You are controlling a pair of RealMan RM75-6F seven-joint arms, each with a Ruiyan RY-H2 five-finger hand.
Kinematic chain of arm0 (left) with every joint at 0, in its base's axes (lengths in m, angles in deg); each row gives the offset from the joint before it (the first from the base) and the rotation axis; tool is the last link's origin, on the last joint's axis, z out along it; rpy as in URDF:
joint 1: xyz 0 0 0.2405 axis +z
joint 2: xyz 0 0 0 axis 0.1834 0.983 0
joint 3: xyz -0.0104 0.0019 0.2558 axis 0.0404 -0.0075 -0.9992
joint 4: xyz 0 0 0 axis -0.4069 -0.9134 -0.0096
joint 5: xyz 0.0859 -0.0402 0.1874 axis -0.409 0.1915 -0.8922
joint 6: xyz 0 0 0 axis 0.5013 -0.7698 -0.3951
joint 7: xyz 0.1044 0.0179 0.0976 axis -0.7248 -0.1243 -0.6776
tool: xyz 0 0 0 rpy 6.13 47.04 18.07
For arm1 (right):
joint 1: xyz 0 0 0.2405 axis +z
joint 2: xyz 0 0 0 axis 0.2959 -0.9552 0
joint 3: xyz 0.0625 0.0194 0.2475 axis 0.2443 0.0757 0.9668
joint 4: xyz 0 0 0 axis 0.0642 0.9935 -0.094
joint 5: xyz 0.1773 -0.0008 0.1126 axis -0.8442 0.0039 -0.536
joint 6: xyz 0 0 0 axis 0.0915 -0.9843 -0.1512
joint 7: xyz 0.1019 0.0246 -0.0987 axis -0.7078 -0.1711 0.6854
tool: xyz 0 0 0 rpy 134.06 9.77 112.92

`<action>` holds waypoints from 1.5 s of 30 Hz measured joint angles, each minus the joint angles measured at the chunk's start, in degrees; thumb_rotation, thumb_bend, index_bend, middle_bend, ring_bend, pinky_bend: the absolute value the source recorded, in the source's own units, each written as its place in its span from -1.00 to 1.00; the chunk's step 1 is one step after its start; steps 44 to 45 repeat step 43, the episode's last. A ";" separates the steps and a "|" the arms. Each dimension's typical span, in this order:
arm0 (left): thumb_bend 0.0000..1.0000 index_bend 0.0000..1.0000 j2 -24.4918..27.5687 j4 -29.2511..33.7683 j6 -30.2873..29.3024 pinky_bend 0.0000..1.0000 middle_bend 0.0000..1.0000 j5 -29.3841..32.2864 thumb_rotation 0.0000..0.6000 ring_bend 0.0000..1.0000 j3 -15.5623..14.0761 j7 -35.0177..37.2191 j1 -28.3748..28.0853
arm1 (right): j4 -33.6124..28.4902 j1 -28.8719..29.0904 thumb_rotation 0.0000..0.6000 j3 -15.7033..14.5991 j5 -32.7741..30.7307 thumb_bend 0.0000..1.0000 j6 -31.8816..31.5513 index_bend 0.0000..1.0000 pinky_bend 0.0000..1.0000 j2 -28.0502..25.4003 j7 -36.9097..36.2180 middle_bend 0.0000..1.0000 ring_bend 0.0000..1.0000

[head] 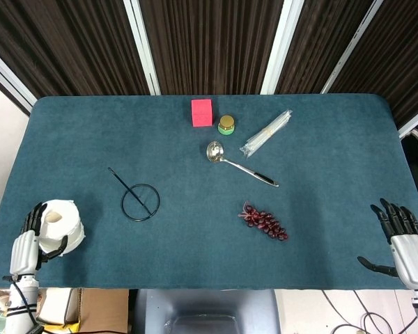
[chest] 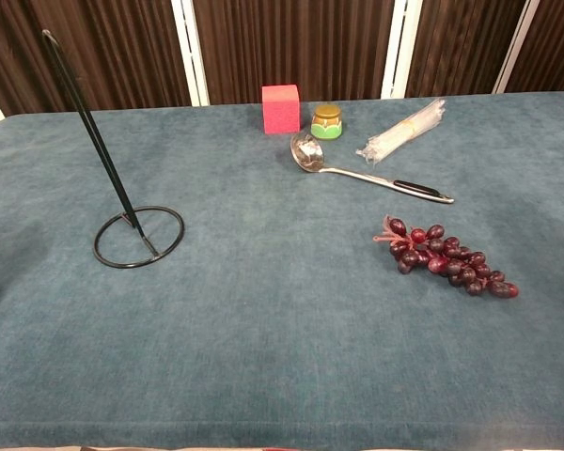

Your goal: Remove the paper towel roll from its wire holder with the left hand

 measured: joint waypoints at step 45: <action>-0.29 -0.91 25.18 27.44 -2.29 -0.83 -1.00 -2.43 1.00 -1.00 -2.60 -38.78 -0.36 | -0.27 0.08 1.00 0.23 -0.81 -0.72 0.15 -1.00 -0.84 -0.02 0.39 -1.00 -1.00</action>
